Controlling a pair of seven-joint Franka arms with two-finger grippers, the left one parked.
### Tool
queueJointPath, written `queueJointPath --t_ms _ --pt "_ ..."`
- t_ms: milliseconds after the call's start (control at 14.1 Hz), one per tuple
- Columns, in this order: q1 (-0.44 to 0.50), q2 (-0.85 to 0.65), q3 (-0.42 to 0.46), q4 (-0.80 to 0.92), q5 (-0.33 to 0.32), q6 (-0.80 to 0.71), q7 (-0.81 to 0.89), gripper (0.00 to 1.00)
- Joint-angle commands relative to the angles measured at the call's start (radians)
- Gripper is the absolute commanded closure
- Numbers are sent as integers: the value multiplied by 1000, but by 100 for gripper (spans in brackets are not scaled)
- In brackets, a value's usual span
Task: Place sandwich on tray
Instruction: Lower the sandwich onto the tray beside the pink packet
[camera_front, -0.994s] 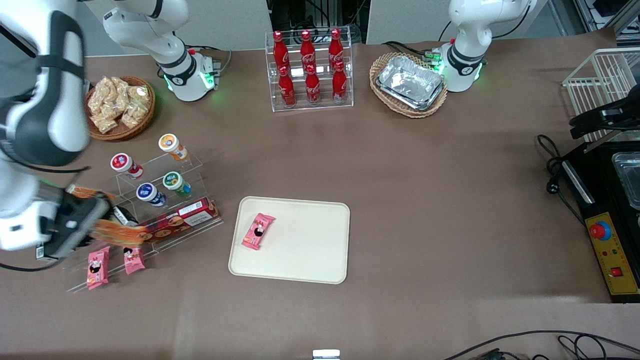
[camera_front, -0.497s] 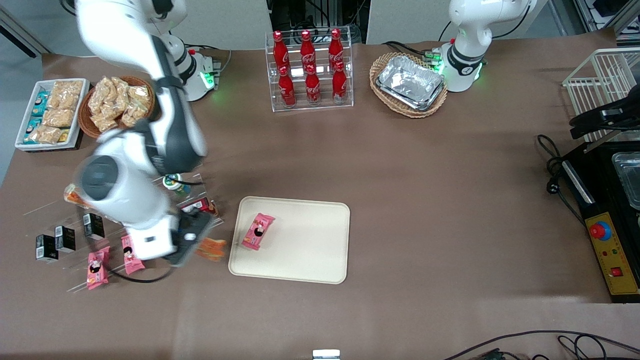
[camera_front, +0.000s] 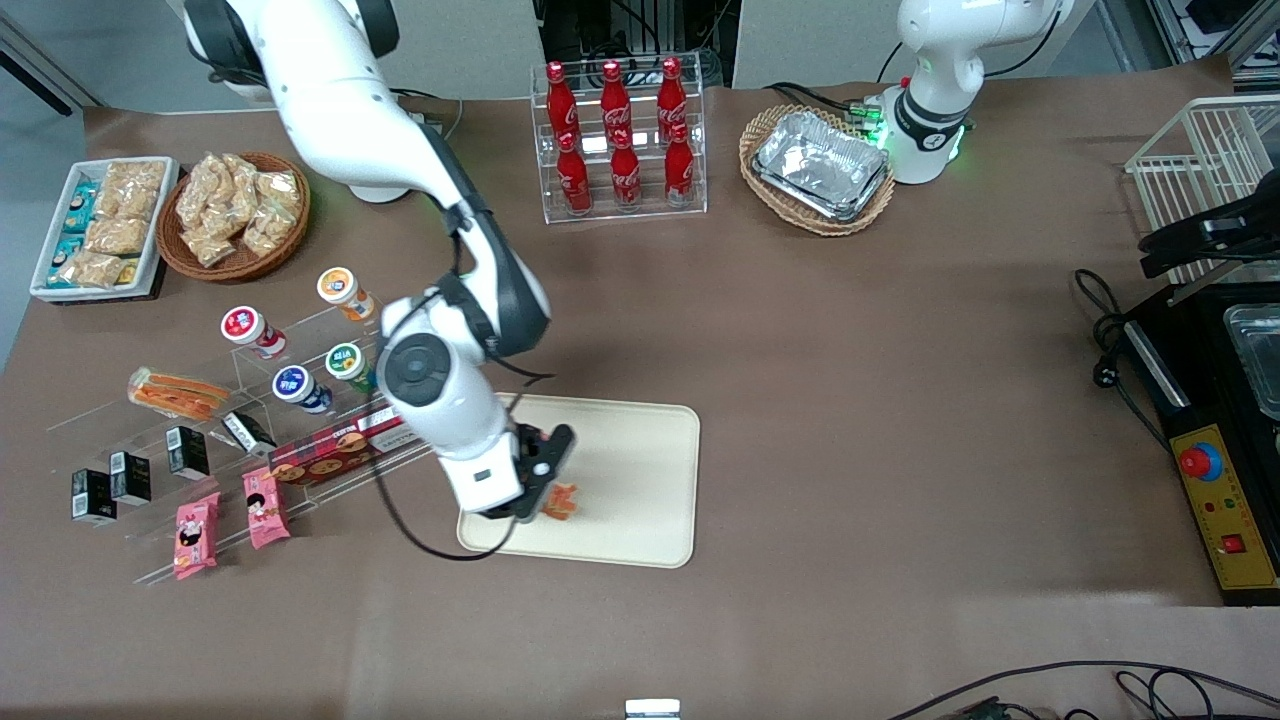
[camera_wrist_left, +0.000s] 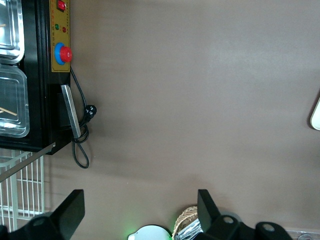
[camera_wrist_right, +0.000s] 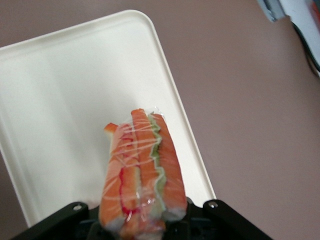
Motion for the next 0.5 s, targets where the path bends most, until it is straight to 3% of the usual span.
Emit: queueJointPath --t_ms 0,142,426 --pt "20 97 21 51 -9 87 -13 89" --pt "62 149 21 51 -10 128 -7 89" --pt "60 172 20 49 -10 156 -44 89"
